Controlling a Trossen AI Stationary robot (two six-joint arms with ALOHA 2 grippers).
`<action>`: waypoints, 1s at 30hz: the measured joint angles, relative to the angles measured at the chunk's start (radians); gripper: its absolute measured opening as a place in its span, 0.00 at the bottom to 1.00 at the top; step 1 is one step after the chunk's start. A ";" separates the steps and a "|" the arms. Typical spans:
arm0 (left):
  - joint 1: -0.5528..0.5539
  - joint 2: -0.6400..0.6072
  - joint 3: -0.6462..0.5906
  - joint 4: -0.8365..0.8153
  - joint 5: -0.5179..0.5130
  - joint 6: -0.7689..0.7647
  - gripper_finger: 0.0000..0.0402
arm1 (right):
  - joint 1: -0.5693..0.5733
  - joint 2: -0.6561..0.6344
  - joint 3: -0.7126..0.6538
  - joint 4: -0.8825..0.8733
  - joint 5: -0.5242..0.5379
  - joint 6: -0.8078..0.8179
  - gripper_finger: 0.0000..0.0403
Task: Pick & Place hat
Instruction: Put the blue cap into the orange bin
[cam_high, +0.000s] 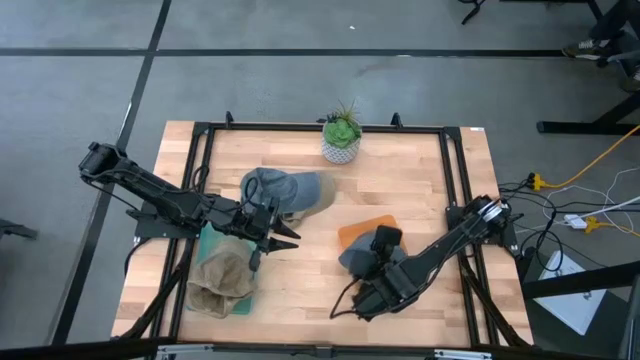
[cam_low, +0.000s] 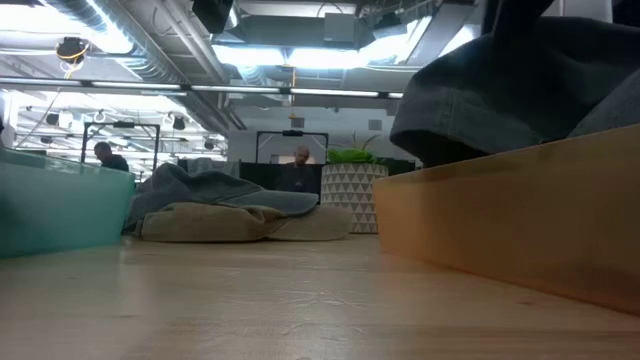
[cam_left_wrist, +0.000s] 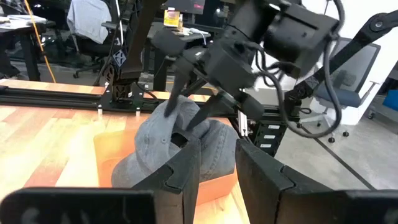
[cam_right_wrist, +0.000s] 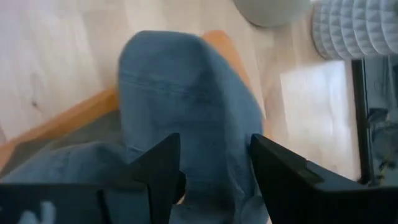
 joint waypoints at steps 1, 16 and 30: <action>0.000 0.000 0.000 0.000 0.000 0.000 0.24 | 0.000 -0.013 -0.013 0.000 0.001 0.017 0.48; 0.000 0.000 0.000 0.000 0.000 0.000 0.24 | 0.061 -0.203 -0.143 0.028 -0.011 0.230 0.48; 0.002 0.000 0.000 0.000 -0.083 0.025 0.24 | 0.061 -0.203 -0.311 0.129 0.050 0.211 0.35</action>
